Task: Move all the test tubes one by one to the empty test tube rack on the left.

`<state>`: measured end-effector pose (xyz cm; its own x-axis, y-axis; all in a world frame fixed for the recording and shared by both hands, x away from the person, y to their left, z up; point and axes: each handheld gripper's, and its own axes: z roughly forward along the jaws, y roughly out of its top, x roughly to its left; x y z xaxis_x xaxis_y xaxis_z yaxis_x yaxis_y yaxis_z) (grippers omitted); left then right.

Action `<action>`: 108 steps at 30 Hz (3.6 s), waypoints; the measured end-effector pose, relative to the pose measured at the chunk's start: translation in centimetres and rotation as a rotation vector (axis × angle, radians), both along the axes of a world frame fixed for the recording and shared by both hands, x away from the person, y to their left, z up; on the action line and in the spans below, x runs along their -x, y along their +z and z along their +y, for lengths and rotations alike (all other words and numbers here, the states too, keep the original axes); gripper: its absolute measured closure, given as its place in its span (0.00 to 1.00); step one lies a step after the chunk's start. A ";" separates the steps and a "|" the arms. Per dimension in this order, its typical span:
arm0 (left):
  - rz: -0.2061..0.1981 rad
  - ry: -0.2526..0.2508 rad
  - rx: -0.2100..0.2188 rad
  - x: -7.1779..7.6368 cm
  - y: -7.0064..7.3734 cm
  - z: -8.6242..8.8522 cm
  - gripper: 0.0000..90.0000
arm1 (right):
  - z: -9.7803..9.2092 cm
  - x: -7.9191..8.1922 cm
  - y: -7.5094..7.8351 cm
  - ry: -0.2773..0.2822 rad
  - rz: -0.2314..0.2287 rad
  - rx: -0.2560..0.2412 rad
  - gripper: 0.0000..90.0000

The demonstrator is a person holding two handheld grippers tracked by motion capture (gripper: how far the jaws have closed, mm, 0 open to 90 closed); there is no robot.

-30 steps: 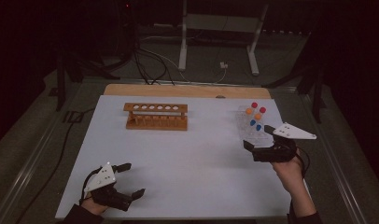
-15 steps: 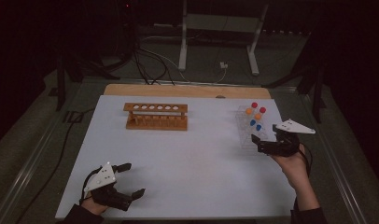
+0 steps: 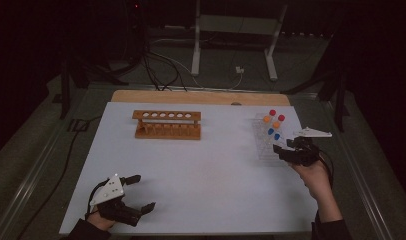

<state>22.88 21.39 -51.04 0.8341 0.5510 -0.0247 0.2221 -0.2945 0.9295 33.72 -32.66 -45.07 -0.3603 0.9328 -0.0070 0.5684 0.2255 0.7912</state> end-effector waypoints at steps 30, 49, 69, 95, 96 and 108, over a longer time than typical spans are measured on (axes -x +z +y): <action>0.011 -0.006 0.006 -0.1 -0.1 0.0 0.00 | 0.3 -2.6 -1.3 -0.032 0.058 -0.037 0.85; 0.019 -0.016 -0.003 -0.1 -0.1 -0.1 0.00 | -0.1 -0.5 2.3 -0.017 -0.089 -0.032 0.85; 0.059 -0.045 0.007 -0.1 0.6 -1.0 0.00 | 4.0 2.4 5.0 0.139 -0.177 -0.019 0.85; 0.126 -0.205 -0.001 -3.4 4.8 -6.2 0.01 | 11.8 3.5 1.2 0.418 -0.044 0.034 0.85; 0.123 -0.211 -0.003 -3.6 5.0 -6.5 0.01 | 11.8 3.5 1.2 0.418 -0.044 0.034 0.85; 0.068 -0.251 0.022 -5.6 8.0 -10.8 0.13 | 14.1 4.5 0.3 0.503 -0.019 0.049 0.85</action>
<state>28.50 10.63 -43.02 0.9407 0.3257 -0.0953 0.2071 -0.3285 0.9215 29.24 -18.55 -44.74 -0.7647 0.6418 -0.0577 0.3649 0.5051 0.7821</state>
